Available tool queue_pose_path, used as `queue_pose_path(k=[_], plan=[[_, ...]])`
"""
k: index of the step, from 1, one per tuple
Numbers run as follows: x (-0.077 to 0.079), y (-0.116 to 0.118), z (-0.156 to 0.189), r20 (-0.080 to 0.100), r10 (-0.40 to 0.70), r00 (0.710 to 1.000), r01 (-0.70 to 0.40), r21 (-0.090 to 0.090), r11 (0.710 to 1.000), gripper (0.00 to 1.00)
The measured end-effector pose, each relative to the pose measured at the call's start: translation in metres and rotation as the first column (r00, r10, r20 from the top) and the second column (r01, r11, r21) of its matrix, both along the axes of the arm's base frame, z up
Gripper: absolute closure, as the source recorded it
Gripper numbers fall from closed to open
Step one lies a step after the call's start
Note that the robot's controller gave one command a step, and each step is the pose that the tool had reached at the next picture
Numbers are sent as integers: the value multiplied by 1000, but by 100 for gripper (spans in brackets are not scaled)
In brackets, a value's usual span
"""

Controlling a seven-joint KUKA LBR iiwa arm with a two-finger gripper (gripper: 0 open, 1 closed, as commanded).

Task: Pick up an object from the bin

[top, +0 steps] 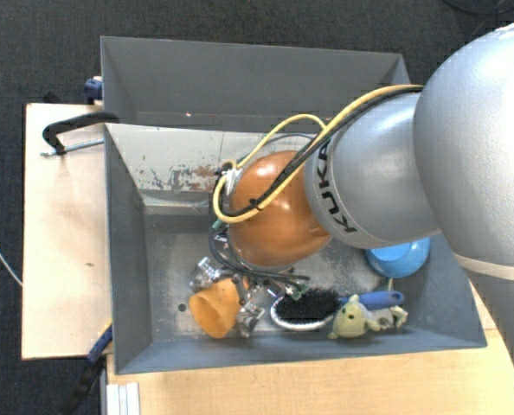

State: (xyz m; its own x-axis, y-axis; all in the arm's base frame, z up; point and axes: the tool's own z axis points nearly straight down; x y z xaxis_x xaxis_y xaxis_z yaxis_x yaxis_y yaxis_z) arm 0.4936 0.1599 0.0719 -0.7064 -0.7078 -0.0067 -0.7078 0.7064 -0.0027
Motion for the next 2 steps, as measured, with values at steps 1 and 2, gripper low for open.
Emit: queue_pose_path(k=[1,2], plan=[[1,0,1,1,-2,1000,2,1,1000,100],[2,1,5,-1,-3,1000,3,1,1000,100]])
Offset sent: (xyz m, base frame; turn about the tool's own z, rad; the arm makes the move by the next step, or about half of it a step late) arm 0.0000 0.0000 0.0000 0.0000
